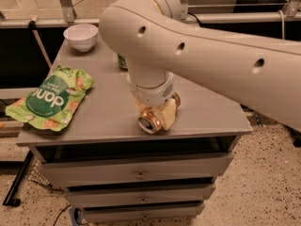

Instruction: Place orange can upright

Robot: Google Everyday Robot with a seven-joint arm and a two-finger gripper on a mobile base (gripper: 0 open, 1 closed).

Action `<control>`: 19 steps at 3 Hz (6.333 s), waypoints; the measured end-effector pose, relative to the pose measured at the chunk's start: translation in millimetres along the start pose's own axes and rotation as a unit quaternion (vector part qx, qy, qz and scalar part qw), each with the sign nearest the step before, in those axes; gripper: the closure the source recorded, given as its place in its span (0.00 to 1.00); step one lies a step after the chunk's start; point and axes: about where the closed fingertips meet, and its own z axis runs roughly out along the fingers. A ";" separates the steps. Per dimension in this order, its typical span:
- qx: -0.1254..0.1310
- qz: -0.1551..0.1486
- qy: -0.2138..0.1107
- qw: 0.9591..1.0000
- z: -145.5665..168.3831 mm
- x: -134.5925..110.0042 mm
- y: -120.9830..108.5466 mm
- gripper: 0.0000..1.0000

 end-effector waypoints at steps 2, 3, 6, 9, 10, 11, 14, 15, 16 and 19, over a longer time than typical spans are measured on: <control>0.041 0.026 -0.094 0.994 -29.5 -1.2 -4.6 1.00; 0.045 0.032 -0.092 0.994 -32.0 1.7 -4.9 1.00; 0.113 0.188 -0.126 0.968 -66.0 63.3 4.4 1.00; 0.193 0.279 -0.213 0.916 -75.1 79.1 3.8 1.00; 0.244 0.327 -0.304 0.861 -87.8 84.8 -12.3 1.00; 0.263 0.357 -0.368 0.818 -92.8 87.0 -20.7 1.00; 0.291 0.413 -0.516 0.692 -76.4 85.5 -34.1 1.00; 0.303 0.417 -0.548 0.659 -76.6 87.8 -31.5 1.00; 0.307 0.435 -0.588 0.610 -70.0 95.3 -26.4 1.00; 0.297 0.472 -0.611 0.563 -38.8 101.2 -19.9 0.98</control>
Offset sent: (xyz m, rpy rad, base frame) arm -0.0002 0.0029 0.0583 0.3303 0.1851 -0.0951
